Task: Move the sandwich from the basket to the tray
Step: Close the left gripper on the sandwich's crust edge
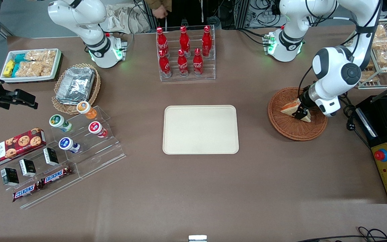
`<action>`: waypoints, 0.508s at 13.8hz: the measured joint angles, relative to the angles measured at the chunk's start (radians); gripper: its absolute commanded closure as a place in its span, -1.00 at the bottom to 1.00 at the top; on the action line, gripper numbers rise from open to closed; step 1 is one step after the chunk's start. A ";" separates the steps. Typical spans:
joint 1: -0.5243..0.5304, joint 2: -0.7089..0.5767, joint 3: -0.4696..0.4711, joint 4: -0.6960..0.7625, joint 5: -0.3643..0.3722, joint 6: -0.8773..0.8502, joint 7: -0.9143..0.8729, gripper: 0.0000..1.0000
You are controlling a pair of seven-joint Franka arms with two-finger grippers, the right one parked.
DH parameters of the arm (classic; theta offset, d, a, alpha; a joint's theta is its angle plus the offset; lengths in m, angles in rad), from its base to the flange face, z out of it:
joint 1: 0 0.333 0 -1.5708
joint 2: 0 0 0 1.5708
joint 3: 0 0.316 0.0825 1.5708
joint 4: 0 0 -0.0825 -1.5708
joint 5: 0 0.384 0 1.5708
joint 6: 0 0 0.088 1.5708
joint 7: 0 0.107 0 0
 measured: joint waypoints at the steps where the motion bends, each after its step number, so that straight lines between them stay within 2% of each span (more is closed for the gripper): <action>1: 0.000 0.006 0.000 -0.003 0.000 0.000 -0.001 -1.00; 7: 0.000 0.013 0.000 -0.023 0.000 0.000 -0.001 -1.00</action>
